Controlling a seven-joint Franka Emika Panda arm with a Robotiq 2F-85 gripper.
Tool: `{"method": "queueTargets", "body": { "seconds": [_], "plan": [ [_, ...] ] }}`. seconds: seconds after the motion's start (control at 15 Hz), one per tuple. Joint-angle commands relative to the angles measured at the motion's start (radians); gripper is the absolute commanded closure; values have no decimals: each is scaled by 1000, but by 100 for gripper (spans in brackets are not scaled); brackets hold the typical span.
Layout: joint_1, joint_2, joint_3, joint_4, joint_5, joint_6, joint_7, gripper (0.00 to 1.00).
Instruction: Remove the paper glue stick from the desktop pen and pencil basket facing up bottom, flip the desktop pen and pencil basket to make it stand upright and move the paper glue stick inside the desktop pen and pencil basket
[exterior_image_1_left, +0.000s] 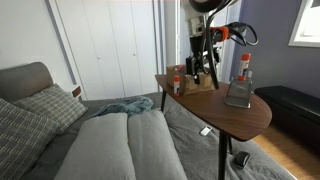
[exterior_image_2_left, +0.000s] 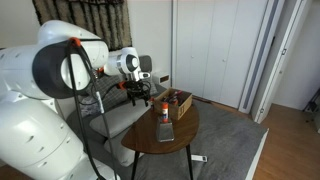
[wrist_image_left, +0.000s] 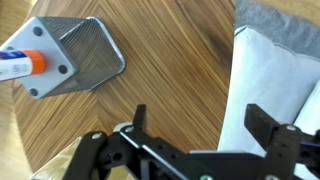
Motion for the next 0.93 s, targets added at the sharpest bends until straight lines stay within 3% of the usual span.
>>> {"method": "queueTargets", "body": {
  "seconds": [0.0, 0.27, 0.67, 0.87],
  "plan": [
    [-15, -137, 3, 14, -81, -47, 112, 0],
    [-81, -253, -36, 4, -138, -36, 158, 0],
    [-102, -248, -59, 16, -105, -41, 130, 0],
    [-144, -245, -111, 6, -117, -37, 114, 0]
  ]
}}
